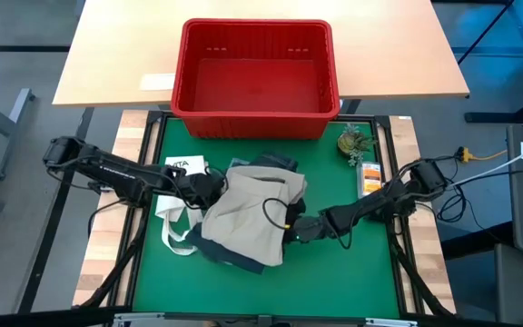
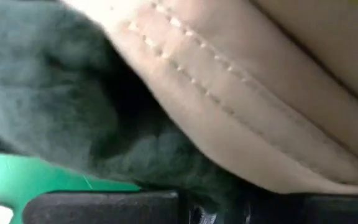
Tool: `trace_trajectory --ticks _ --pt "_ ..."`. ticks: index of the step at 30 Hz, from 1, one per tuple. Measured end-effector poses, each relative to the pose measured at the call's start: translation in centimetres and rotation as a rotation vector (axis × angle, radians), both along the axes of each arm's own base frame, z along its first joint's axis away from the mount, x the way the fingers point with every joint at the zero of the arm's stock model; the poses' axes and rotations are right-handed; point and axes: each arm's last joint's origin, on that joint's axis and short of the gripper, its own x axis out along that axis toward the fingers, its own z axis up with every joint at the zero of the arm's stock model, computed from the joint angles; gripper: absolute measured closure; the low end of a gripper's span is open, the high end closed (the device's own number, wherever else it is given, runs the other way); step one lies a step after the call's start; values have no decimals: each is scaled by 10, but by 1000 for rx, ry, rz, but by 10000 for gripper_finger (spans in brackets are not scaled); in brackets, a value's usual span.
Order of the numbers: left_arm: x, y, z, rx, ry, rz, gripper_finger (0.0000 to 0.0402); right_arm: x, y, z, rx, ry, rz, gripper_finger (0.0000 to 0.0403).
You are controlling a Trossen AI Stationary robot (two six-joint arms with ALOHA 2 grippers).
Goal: Fold Laundry from Bin
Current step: Put the stacked clothes into the red bin
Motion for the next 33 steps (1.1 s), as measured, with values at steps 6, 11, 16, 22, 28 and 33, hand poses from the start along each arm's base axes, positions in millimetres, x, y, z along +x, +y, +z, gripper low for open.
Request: trace_trajectory --ticks 6,11,16,22,28,33 --pt "7 13 18 57 -41 1 367 -3 -13 12 -40 -22 -20 381" --pt "10 25 34 101 -28 10 367 -8 -23 22 -70 -40 -44 379" --pt "13 34 53 145 -41 12 368 -13 -34 34 -96 -68 -64 381" --pt "15 50 77 195 -48 37 368 -16 -49 51 -127 -99 -86 381" --pt "15 63 106 239 -92 38 368 -4 -60 86 -209 -105 -93 380" --pt "14 71 130 274 -123 39 368 3 -67 117 -280 -35 -122 379"
